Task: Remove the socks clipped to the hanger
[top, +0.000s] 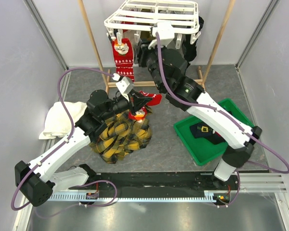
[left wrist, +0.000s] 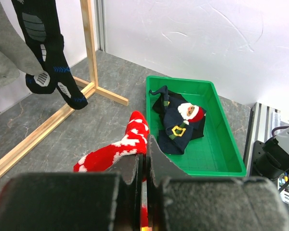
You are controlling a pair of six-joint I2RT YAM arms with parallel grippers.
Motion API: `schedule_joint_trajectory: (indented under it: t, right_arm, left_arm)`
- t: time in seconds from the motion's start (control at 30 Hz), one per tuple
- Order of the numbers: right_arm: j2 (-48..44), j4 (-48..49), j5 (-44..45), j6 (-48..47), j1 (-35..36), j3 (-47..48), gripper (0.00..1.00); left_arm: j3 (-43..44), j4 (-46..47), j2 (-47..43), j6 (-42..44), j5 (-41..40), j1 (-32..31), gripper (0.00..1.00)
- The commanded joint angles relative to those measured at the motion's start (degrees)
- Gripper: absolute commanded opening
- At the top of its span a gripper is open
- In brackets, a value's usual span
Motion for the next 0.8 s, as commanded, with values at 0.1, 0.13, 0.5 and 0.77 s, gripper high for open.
schedule_joint_trajectory:
  t: [0.1,0.13,0.5,0.77]
  right_arm:
    - [-17.0,4.4,-10.4,0.3,0.0,-19.0,0.64]
    - [-21.4,6.2,-11.7,-0.5,0.1,-21.9,0.67]
    - [-49.3,3.3,-30.5,-22.4,0.0,-58.9,0.83]
    - [-52.8,-0.4,-34.8,-29.7,0.1,-64.8,0.87]
  left_arm:
    - [-0.3,2.3,-1.5,-0.6,0.1,-0.3,0.02]
    - [-0.3,2.3,-1.6,-0.6,0.1,-0.3,0.02]
    - [-0.9,3.8,-2.5,-0.9,4.5,-0.3,0.02]
    - [0.5,3.6,-1.3,-1.8,13.1,-0.3,0.02]
